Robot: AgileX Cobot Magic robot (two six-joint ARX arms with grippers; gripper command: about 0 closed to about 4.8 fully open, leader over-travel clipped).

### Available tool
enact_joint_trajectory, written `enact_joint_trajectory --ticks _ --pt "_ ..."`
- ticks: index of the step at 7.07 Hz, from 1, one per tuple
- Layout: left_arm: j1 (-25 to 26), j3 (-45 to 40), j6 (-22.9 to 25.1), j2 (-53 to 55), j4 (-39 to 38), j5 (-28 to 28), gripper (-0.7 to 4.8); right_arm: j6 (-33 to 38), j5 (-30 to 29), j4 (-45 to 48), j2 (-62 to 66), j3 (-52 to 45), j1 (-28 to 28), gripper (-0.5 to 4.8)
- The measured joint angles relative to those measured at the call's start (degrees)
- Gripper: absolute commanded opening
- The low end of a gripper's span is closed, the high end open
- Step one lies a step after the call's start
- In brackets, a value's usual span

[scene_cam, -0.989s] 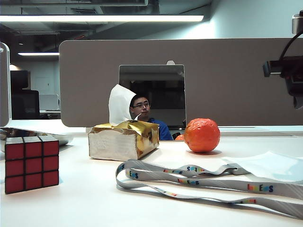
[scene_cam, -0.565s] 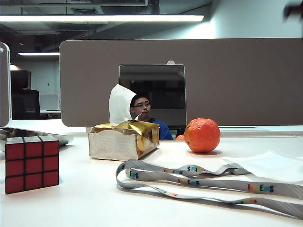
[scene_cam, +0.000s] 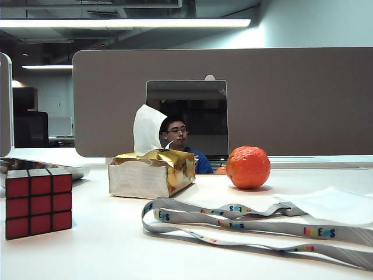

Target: Pull out a tissue from the tissue box and use it to cover the ID card on the tabletop.

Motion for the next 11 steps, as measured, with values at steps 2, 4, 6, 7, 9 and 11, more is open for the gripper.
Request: enact_joint_trajectory --ticks 2,4,6,7,9,11 --pt "-0.02 0.00 0.00 0.02 0.00 -0.17 -0.06 -0.59 -6.10 -7.52 1.66 0.66 0.09 -0.01" --pt "-0.02 -0.02 -0.17 0.02 0.00 -0.33 -0.06 -2.69 -12.61 -11.30 1.49 0.46 0.15 -0.01" --pt "0.00 0.00 -0.26 0.02 0.00 -3.45 -0.06 -5.57 -23.43 -18.16 -0.02 -1.84 0.02 -0.01" --pt "-0.02 -0.02 -0.44 0.04 0.00 -3.69 -0.06 -4.50 -23.65 -18.51 -0.02 -2.49 -0.11 -0.01" --pt "-0.02 0.00 -0.90 0.04 0.00 -3.80 -0.06 1.42 -20.44 3.34 -0.04 -13.64 -0.15 -0.01" --pt "-0.02 -0.02 -1.07 0.04 0.00 -3.80 -0.06 0.17 -20.46 10.29 -0.04 -17.75 -0.17 -0.01"
